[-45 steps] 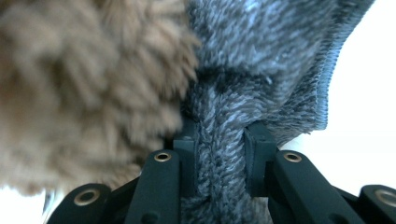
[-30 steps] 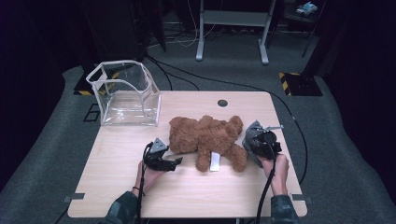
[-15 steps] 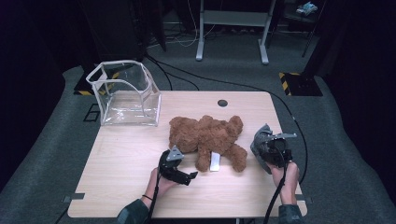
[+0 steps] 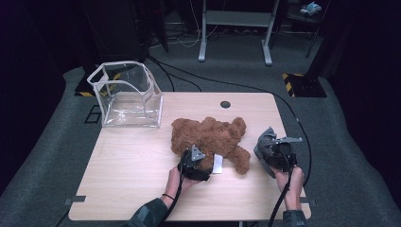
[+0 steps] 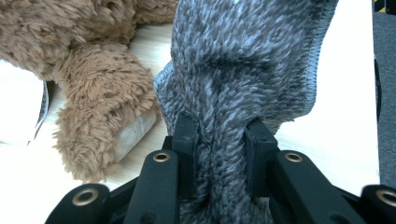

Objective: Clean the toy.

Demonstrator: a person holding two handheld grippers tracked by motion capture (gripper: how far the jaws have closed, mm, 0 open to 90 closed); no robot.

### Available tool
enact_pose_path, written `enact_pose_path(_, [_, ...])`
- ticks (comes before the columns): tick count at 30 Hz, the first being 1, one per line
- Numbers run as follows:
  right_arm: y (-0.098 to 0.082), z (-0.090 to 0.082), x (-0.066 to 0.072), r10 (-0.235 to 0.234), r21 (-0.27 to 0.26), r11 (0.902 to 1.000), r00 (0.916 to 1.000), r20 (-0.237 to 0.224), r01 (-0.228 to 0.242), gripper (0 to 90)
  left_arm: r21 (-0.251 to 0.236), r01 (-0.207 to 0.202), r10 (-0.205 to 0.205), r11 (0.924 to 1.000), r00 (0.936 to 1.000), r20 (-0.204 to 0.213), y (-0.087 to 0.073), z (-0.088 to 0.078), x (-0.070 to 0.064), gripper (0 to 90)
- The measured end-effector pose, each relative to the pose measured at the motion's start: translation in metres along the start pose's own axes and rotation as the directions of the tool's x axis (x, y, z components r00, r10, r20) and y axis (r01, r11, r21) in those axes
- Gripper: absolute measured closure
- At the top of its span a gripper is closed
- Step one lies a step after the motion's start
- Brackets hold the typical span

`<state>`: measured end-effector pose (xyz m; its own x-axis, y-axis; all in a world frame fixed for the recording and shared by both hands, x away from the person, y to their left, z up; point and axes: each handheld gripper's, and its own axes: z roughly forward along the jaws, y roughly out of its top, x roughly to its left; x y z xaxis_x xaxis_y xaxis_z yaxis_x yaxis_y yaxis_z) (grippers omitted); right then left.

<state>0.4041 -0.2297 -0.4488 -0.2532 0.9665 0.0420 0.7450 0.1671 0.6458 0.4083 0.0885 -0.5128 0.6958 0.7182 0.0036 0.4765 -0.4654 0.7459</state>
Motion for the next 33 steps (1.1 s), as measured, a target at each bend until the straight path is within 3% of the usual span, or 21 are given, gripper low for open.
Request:
enact_pose_path(3, [-0.001,0.001,0.000,0.005,0.000,1.0000,1.0000,-0.004,-0.005,71.0,-0.002,0.009,-0.009,1.0000,0.9998,-0.020,0.001,0.004,-0.002,27.7])
enact_pose_path(7, [-0.004,0.003,-0.001,0.010,0.007,0.9999,0.9999,-0.005,-0.010,71.0,0.014,-0.014,0.014,0.9998,0.9993,-0.034,0.001,0.010,-0.006,47.5])
enact_pose_path(10, [-0.005,0.004,-0.002,0.010,0.003,0.9999,0.9999,-0.010,-0.010,71.0,0.006,-0.019,0.019,0.9998,0.9986,-0.049,0.001,0.012,-0.007,55.9])
enact_pose_path(15, [-0.006,0.002,-0.003,0.023,0.004,0.9997,0.9997,-0.011,-0.023,71.0,0.006,-0.035,0.036,0.9994,0.9987,-0.038,0.002,0.012,-0.002,65.9])
enact_pose_path(19, [-0.006,0.001,-0.005,0.015,-0.008,0.9999,0.9998,-0.011,-0.015,71.0,0.007,-0.032,0.033,0.9994,0.9991,-0.026,0.002,0.014,0.000,67.2])
enact_pose_path(23, [-0.007,0.000,-0.004,0.024,-0.002,0.9997,0.9996,-0.011,-0.024,70.9,0.007,-0.026,0.026,0.9996,0.9984,-0.050,0.003,0.017,-0.001,51.0])
enact_pose_path(25, [-0.006,0.000,-0.003,0.025,-0.003,0.9997,0.9996,-0.009,-0.025,70.9,0.004,-0.023,0.023,0.9997,0.9981,-0.057,0.003,0.018,-0.001,50.2])
enact_pose_path(29, [-0.006,0.001,-0.002,0.017,-0.004,0.9999,0.9998,-0.014,-0.017,70.9,-0.006,-0.038,0.038,0.9992,0.9962,-0.079,0.005,0.020,-0.004,62.6])
enact_pose_path(33, [-0.005,0.001,-0.001,0.018,-0.012,0.9998,0.9997,-0.015,-0.018,70.9,-0.055,-0.040,0.036,0.9977,0.9963,-0.078,0.006,0.015,-0.005,68.8])
